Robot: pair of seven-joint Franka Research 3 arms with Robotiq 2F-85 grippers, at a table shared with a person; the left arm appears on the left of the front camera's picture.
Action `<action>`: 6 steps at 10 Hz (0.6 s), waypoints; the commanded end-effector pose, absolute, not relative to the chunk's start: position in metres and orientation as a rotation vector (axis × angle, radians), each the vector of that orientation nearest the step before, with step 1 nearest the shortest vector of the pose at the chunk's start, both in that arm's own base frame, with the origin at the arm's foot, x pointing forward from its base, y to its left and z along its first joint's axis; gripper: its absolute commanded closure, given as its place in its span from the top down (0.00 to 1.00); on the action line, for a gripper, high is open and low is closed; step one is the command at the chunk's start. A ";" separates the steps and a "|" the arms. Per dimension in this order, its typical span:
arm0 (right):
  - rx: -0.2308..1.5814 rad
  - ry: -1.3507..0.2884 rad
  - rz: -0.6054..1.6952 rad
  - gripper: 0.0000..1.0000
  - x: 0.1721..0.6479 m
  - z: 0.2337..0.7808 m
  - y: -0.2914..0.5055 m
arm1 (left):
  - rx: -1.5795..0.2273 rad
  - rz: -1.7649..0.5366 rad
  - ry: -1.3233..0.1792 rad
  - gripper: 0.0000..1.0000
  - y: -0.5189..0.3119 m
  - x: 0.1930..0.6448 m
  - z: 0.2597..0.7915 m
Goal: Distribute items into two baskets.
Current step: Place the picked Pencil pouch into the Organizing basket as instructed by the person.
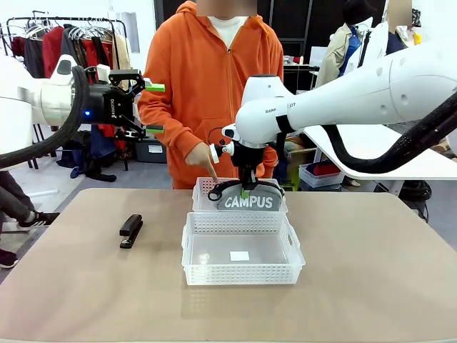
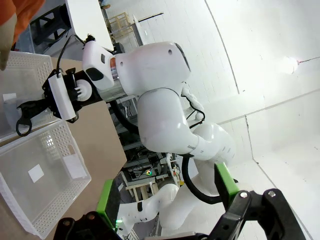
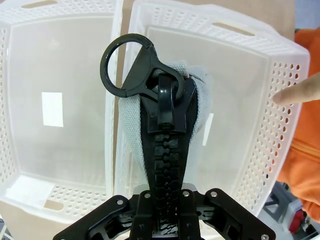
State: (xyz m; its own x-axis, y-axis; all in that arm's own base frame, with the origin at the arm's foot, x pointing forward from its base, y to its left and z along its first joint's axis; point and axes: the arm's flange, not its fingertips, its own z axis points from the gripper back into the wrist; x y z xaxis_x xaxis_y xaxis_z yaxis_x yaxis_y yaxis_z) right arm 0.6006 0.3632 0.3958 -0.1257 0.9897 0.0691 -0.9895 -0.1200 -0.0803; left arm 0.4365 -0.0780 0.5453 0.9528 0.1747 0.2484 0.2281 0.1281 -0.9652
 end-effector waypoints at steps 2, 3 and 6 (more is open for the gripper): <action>-0.042 -0.111 1.617 0.00 0.614 0.383 0.370 | -1.457 -0.045 -0.336 1.00 -0.078 0.436 0.547; -0.034 -0.107 1.602 0.00 0.617 0.377 0.371 | -1.457 -0.045 -0.336 1.00 -0.078 0.436 0.547; -0.043 -0.092 1.574 0.00 0.624 0.362 0.377 | -1.457 -0.045 -0.336 1.00 -0.078 0.436 0.547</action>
State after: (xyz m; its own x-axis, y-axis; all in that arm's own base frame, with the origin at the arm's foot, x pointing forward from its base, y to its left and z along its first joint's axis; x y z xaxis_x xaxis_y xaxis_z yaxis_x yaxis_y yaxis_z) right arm 0.6172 0.3691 0.3591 -0.0263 0.9977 0.0625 -0.9982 -0.0228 -0.0553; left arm 0.4365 -0.0780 0.5453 0.9528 0.1747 0.2484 0.2281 0.1281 -0.9652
